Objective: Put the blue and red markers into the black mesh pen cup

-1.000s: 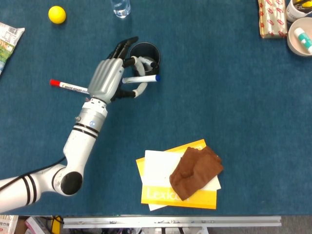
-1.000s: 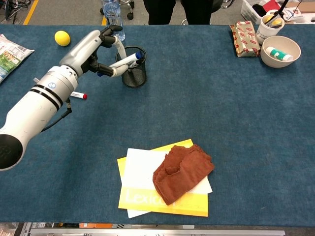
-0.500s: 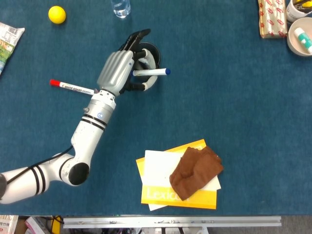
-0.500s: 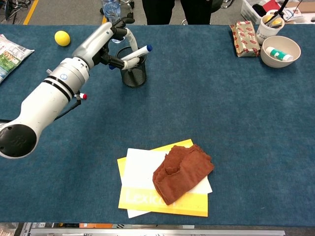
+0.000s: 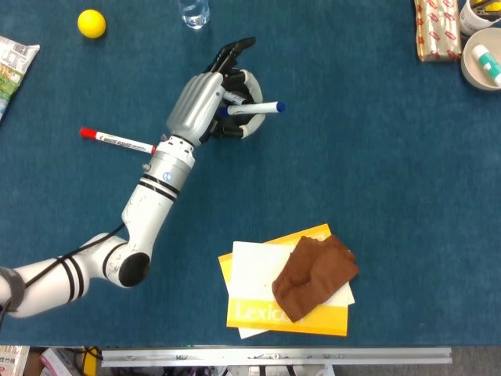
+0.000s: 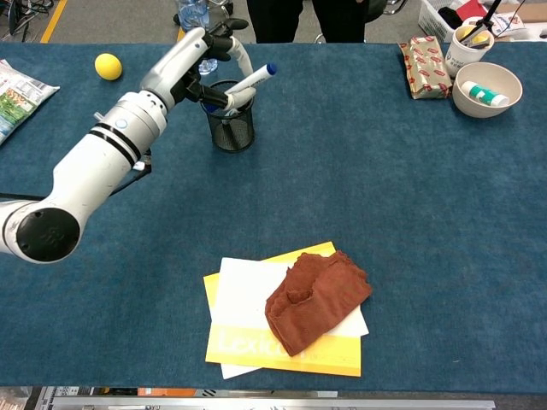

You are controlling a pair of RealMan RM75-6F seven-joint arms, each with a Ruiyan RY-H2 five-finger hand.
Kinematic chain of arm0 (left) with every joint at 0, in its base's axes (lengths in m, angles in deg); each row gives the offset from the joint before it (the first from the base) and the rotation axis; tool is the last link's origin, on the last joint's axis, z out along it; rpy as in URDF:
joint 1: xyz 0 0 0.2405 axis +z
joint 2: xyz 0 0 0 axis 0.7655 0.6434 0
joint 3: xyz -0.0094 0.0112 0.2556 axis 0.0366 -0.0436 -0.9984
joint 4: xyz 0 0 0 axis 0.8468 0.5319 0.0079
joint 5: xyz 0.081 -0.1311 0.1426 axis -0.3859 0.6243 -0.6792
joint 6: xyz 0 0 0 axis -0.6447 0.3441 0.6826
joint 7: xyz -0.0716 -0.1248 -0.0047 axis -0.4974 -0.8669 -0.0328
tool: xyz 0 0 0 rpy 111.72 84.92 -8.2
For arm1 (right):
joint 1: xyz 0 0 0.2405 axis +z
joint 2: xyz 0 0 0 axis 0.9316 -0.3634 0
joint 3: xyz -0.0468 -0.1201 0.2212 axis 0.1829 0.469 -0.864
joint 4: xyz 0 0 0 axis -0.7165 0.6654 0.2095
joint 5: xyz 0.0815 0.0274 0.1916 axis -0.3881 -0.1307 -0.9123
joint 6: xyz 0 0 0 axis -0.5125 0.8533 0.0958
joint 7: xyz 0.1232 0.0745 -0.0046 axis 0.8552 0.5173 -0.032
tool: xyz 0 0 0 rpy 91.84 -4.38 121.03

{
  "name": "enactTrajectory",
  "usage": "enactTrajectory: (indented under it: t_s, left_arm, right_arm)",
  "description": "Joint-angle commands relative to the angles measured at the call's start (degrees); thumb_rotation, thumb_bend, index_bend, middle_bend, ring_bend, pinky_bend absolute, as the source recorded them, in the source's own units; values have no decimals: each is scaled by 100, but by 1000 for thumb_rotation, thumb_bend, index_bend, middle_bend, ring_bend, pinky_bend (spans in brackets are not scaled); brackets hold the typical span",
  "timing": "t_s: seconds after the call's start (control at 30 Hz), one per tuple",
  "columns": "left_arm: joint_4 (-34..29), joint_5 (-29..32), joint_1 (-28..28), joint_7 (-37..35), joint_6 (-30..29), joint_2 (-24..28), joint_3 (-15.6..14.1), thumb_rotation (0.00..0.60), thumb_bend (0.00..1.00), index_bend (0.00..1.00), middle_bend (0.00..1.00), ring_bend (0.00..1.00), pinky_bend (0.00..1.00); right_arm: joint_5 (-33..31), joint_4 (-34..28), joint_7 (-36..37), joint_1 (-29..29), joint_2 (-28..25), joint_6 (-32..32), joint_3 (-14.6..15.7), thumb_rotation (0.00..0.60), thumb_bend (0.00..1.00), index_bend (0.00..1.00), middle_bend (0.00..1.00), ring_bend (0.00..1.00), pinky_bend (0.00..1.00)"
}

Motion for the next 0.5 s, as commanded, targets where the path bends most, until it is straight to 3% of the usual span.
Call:
enactTrajectory:
  t_s: [0.03, 0.5]
  left_arm:
    - [191, -46, -86, -176, 44, -88, -14, 600, 334, 641, 70, 21, 155]
    - [817, -49, -303, -762, 183, -337, -1, 600, 338, 645, 74, 23, 155]
  right_arm:
    - [-13, 15, 12, 6, 6, -27, 6, 600, 0, 277, 278, 293, 426]
    - [-72, 47, 16, 22, 22, -119, 21, 600, 0, 277, 278, 293, 426]
